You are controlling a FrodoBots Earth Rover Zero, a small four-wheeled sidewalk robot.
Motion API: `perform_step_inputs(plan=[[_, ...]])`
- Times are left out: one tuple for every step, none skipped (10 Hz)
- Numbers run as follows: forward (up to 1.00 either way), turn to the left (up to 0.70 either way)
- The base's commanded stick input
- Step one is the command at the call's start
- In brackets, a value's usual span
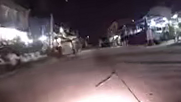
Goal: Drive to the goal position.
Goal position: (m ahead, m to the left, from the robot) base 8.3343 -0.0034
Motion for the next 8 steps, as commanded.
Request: perform_step_inputs(plan=[[0.70, 0.00], [0.70, 0.00], [0.70, 0.00], [0.70, 0.00], [0.70, 0.00], [0.70, 0.00], [0.70, 0.00], [0.70, 0.00]])
